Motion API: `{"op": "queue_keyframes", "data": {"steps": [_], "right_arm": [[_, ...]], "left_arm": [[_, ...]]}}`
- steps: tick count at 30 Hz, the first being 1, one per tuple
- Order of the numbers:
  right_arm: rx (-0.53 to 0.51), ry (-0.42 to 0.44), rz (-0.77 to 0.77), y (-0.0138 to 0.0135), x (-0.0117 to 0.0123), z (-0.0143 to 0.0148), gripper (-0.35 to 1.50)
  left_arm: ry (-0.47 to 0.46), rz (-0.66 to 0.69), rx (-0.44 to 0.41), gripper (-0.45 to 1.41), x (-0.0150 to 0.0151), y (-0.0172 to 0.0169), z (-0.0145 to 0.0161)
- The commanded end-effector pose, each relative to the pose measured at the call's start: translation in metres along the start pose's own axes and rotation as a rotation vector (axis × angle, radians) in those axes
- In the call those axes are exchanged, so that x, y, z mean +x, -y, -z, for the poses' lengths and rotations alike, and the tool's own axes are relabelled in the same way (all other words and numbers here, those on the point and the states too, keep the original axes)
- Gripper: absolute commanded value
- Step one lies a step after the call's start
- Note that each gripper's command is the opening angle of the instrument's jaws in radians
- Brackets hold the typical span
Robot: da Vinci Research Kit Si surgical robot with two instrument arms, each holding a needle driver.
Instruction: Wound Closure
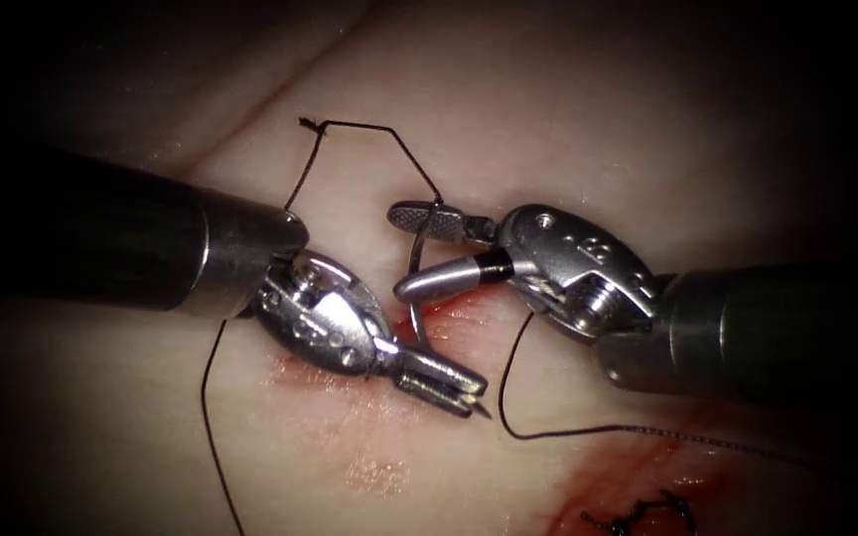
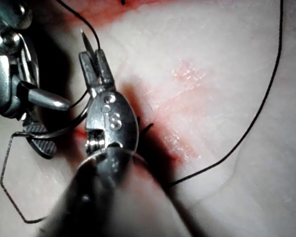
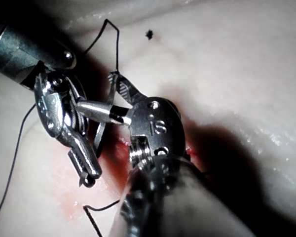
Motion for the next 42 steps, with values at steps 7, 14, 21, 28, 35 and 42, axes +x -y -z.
{"op": "queue_keyframes", "data": {"steps": [7,14,21,28,35,42], "right_arm": [[-0.066,-0.013,-0.037,-0.0004,-0.0003,-0.0009,-0.35],[-0.256,-0.018,-0.116,-0.0006,0.002,0.0021,-0.35],[-0.417,0.055,-0.274,-0.0005,0.0027,0.0036,-0.35],[-0.536,0.118,-0.284,-0.0004,0.0022,0.003,-0.35],[-0.587,0.119,-0.292,-0.0003,0.0022,0.0029,-0.35],[-0.573,0.133,-0.296,0.0001,0.0019,0.002,-0.35]], "left_arm": [[0.079,0.132,0.068,0.69,-0.0005,0.0001,-0.0005],[0.179,0.243,0.239,1.06,-0.0003,0.0004,-0.0006],[0.291,0.225,0.336,0.89,-0.0002,0.0017,0.0003],[0.329,0.158,0.435,0.36,0.0001,0.0028,0.0011],[0.436,0.09,0.41,0.07,-0.0003,0.0022,0.0005],[0.445,0.083,0.396,0.39,-0.0009,0.0021,-0.0002]]}}
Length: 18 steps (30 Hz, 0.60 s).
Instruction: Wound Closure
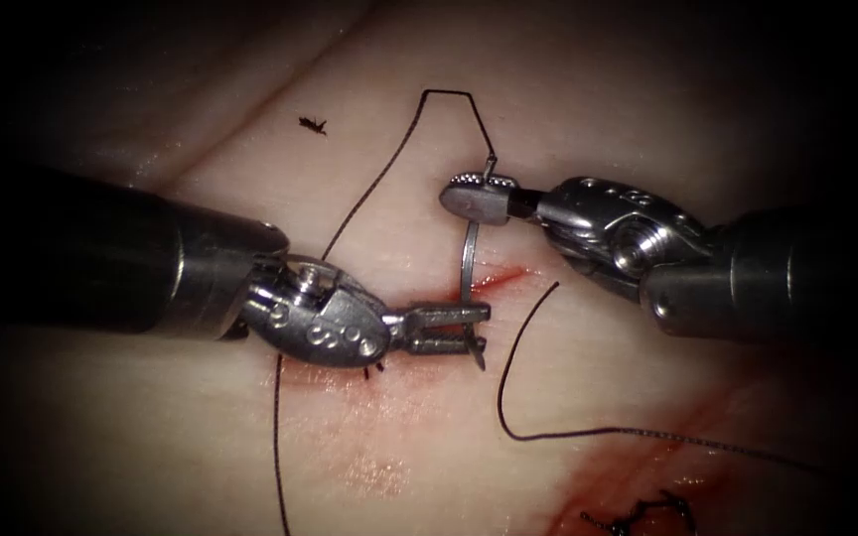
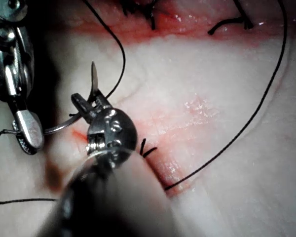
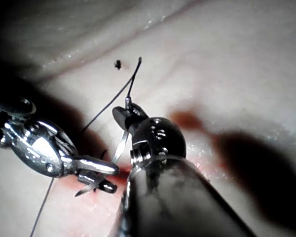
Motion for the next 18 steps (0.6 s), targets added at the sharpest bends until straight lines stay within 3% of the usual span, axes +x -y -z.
{"op": "queue_keyframes", "data": {"steps": [1,2,4,6,7,9,10,18], "right_arm": [[0.005,0.003,0.002,0.0003,-0.0005,-0.001,-0.35],[0.005,0.003,0.002,0.0003,-0.0005,-0.001,-0.35],[0.004,0.006,0.003,0.0003,-0.0005,-0.001,-0.35],[0.005,0.007,0.003,0.0002,-0.0006,-0.0009,-0.35],[0.005,0.007,0.003,0.0002,-0.0006,-0.0009,-0.35],[0.005,0.007,0.003,0.0002,-0.0006,-0.0009,-0.35],[0.005,0.007,0.003,0.0002,-0.0005,-0.0009,-0.35],[0.007,0.01,0.015,0.0,-0.0005,-0.0008,-0.35]], "left_arm": [[-0.001,0.004,-0.001,0.47,-0.0001,-0.0004,-0.0008],[-0.001,0.017,-0.001,0.56,-0.0001,-0.0004,-0.0008],[0.0,0.017,0.0,0.56,-0.0001,-0.0004,-0.0008],[0.0,0.023,0.0,0.37,-0.0001,-0.0004,-0.0007],[0.001,0.022,-0.003,0.21,0.0,-0.0004,-0.0007],[-0.027,0.021,-0.022,-0.36,0.0,-0.0005,-0.0006],[-0.041,0.02,-0.029,-0.45,0.0,-0.0005,-0.0006],[-0.082,-0.06,-0.057,-0.45,0.0003,-0.0008,-0.0004]]}}
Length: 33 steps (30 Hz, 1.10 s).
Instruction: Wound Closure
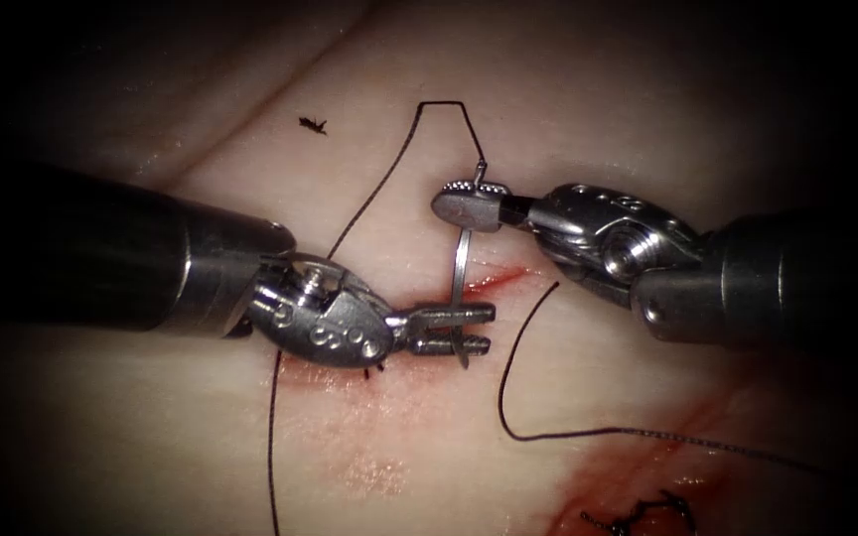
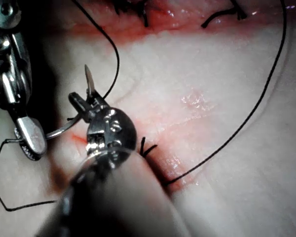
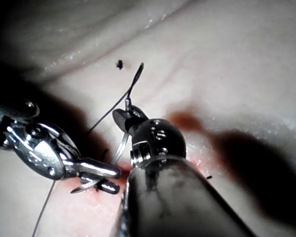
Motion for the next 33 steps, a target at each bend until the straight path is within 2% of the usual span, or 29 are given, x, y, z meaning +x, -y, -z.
{"op": "queue_keyframes", "data": {"steps": [1,3,7,8,13,14,16,19,24,25,27,28,31,32,33], "right_arm": [[0.018,-0.01,0.026,0.0001,-0.0004,-0.0008,-0.35],[0.052,-0.012,0.024,0.0001,-0.0004,-0.0008,-0.35],[0.126,-0.023,0.022,0.0001,-0.0006,-0.0004,0.62],[0.166,-0.032,0.016,0.0001,-0.0006,-0.0003,0.77],[0.233,-0.048,-0.074,0.0,-0.0006,-0.0002,1.14],[0.24,-0.047,-0.097,0.0,-0.0006,-0.0002,1.16],[0.261,-0.046,-0.142,0.0001,-0.0007,-0.0001,1.16],[0.275,-0.039,-0.21,0.0001,-0.0009,-0.0002,0.98],[0.257,-0.048,-0.224,-0.0004,-0.001,-0.0004,1.06],[0.255,-0.05,-0.22,-0.0006,-0.0012,-0.0006,1.13],[0.258,-0.061,-0.227,-0.0007,-0.0013,-0.0008,1.14],[0.263,-0.071,-0.23,-0.0007,-0.0011,-0.0008,1.13],[0.273,-0.088,-0.238,-0.0006,-0.0008,-0.0006,0.93],[0.273,-0.088,-0.238,-0.0006,-0.0008,-0.0006,0.69],[0.271,-0.083,-0.235,-0.0005,-0.001,-0.0006,-0.32]], "left_arm": [[-0.007,-0.014,-0.003,-0.45,-0.0003,-0.0003,-0.0005],[-0.011,-0.033,-0.006,-0.45,-0.0006,-0.0001,-0.0003],[-0.006,-0.089,-0.007,-0.45,-0.0015,0.0005,0.0006],[-0.006,-0.125,-0.008,-0.45,-0.0018,0.0006,0.0009],[-0.003,-0.224,-0.003,-0.45,-0.0018,0.0009,0.0007],[-0.005,-0.235,0.003,-0.45,-0.0018,0.0009,0.0007],[0.019,-0.255,0.019,-0.45,-0.0019,0.0011,0.0007],[0.057,-0.295,0.044,-0.45,-0.0019,0.0014,0.0008],[0.06,-0.312,0.062,-0.45,-0.0015,0.0015,0.0009],[0.046,-0.322,0.061,-0.45,-0.0012,0.0015,0.0008],[0.025,-0.32,0.06,-0.45,-0.0007,0.0015,0.0005],[0.024,-0.319,0.061,-0.45,-0.0005,0.0015,0.0003],[0.022,-0.319,0.061,-0.45,-0.0004,0.0015,0.0001],[0.021,-0.319,0.06,-0.45,-0.0005,0.0015,0.0002],[0.02,-0.319,0.06,-0.45,-0.0005,0.0016,0.0003]]}}
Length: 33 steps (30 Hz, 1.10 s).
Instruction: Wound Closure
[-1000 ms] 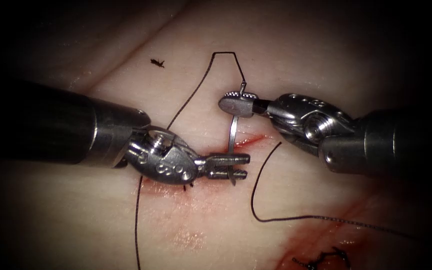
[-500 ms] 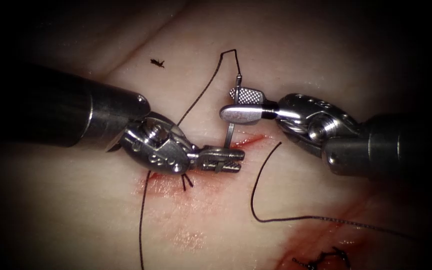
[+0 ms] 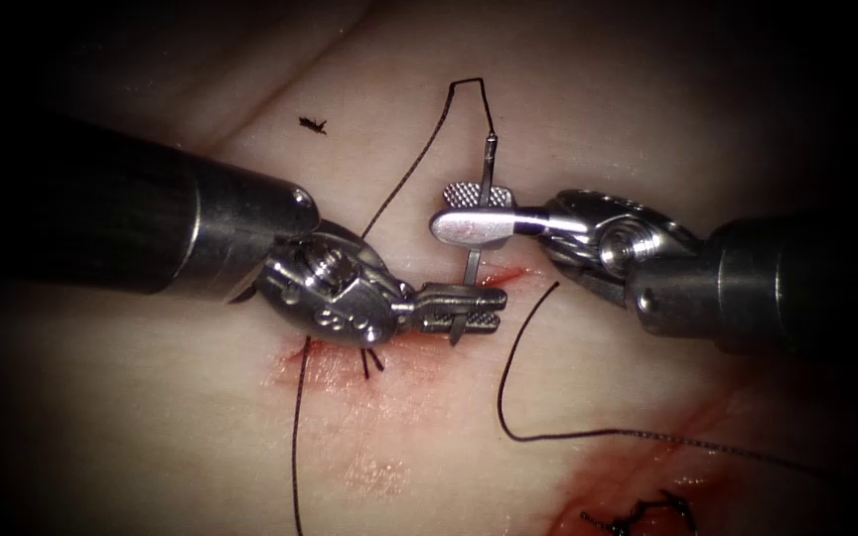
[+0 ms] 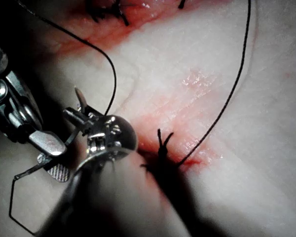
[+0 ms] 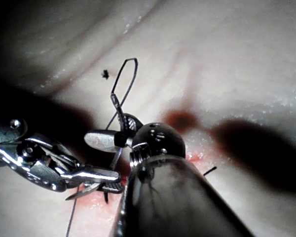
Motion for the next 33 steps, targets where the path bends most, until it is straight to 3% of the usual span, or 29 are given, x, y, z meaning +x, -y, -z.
{"op": "queue_keyframes", "data": {"steps": [1,7,8,9,10,11,13,17,22,24,28,29,33], "right_arm": [[-0.015,0.018,0.005,-0.0002,-0.0008,-0.0008,-0.35],[-0.083,0.026,-0.008,-0.0004,-0.0007,-0.0003,-0.35],[-0.092,0.02,-0.013,-0.0005,-0.0006,-0.0002,-0.35],[-0.093,0.02,-0.013,-0.0006,-0.0005,-0.0002,-0.35],[-0.093,0.02,-0.012,-0.0008,-0.0005,-0.0002,-0.35],[-0.094,0.018,0.019,-0.001,-0.0003,-0.0002,-0.35],[-0.066,0.013,0.161,-0.0018,0.0002,-0.0002,-0.35],[0.059,0.015,0.446,-0.0036,0.0003,0.0001,-0.35],[0.206,0.011,0.772,-0.0041,-0.0002,-0.0004,-0.35],[0.287,-0.01,0.96,-0.0037,-0.0007,-0.0011,-0.35],[0.397,-0.062,1.219,-0.0031,-0.0012,-0.0023,-0.35],[0.431,-0.078,1.335,-0.0029,-0.0013,-0.0025,-0.35],[0.467,-0.095,1.506,-0.0029,-0.0013,-0.0028,-0.35]], "left_arm": [[-0.001,0.0,-0.001,-0.45,-0.0002,-0.0004,-0.0006],[-0.003,0.001,0.005,-0.45,-0.0004,-0.0004,-0.0006],[-0.007,0.007,0.004,-0.15,-0.0004,-0.0003,-0.0006],[-0.009,0.055,0.004,0.36,-0.0004,-0.0002,-0.0006],[-0.012,0.145,0.008,0.84,-0.0004,-0.0002,-0.0005],[-0.003,0.277,0.043,1.21,-0.0001,-0.0004,-0.0005],[0.019,0.434,0.091,1.4,0.0007,-0.0004,-0.0004],[0.013,0.578,0.072,1.4,0.0023,-0.0002,0.0002],[-0.008,0.699,0.058,0.96,0.0027,-0.0006,0.0011],[-0.014,0.718,0.019,0.26,0.0029,-0.002,0.0018],[0.017,0.805,0.001,-0.45,0.0032,-0.0039,0.0014],[0.045,0.813,0.013,-0.45,0.0034,-0.0044,0.0007],[0.126,0.873,0.027,-0.45,0.0032,-0.0048,-0.0012]]}}
